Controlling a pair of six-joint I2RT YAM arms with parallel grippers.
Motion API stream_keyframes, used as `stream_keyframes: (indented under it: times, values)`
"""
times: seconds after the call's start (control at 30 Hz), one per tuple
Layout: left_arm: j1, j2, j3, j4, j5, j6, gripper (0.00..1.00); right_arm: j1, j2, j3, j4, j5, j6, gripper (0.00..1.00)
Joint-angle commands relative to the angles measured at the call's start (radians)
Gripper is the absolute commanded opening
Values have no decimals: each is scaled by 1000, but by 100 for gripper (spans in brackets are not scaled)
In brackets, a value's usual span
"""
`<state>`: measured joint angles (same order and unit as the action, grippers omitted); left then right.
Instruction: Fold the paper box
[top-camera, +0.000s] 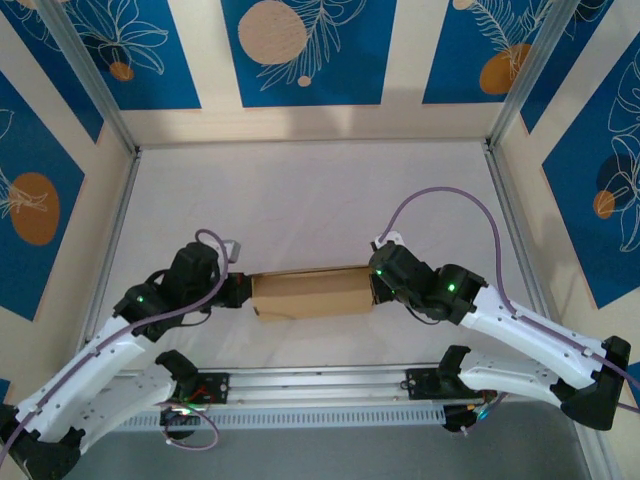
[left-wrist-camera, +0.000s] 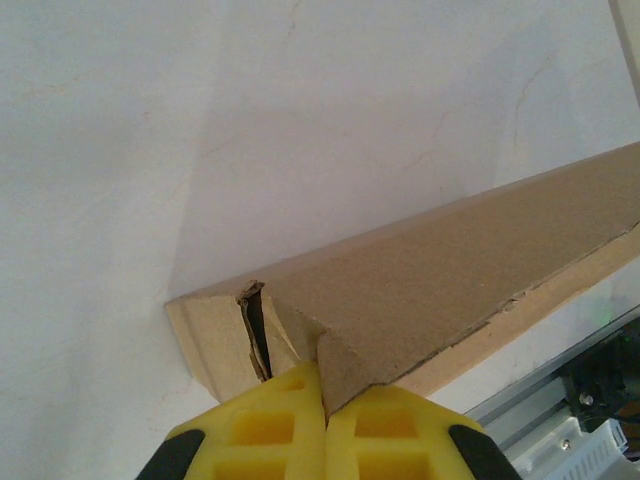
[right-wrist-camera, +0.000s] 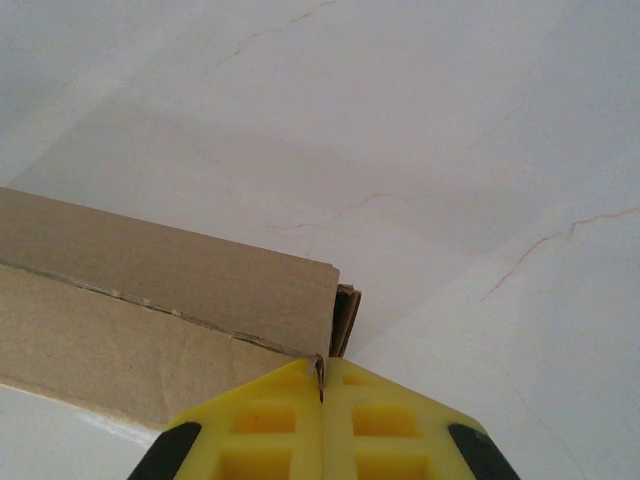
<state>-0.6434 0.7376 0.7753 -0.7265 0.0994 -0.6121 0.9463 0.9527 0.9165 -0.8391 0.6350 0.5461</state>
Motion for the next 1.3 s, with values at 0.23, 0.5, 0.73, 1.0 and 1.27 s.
stream_keyframes:
  times: [0.23,0.5,0.73,1.0,1.27]
  values:
    - [20,-34,9,-119,-143,70,0,-5,3,22,-54,51,-26,0]
    - [20,-3,63,-191,-208,124,0,-6,17,33,-73,77,-38,0]
    - [18,12,30,-159,-170,130,0,-4,23,22,-74,84,-40,0]
    - [16,12,-22,-84,-176,121,0,-11,29,-23,-38,70,-11,0]
    - [1,25,-64,-34,-196,112,0,-66,43,-35,-6,-15,-13,8]
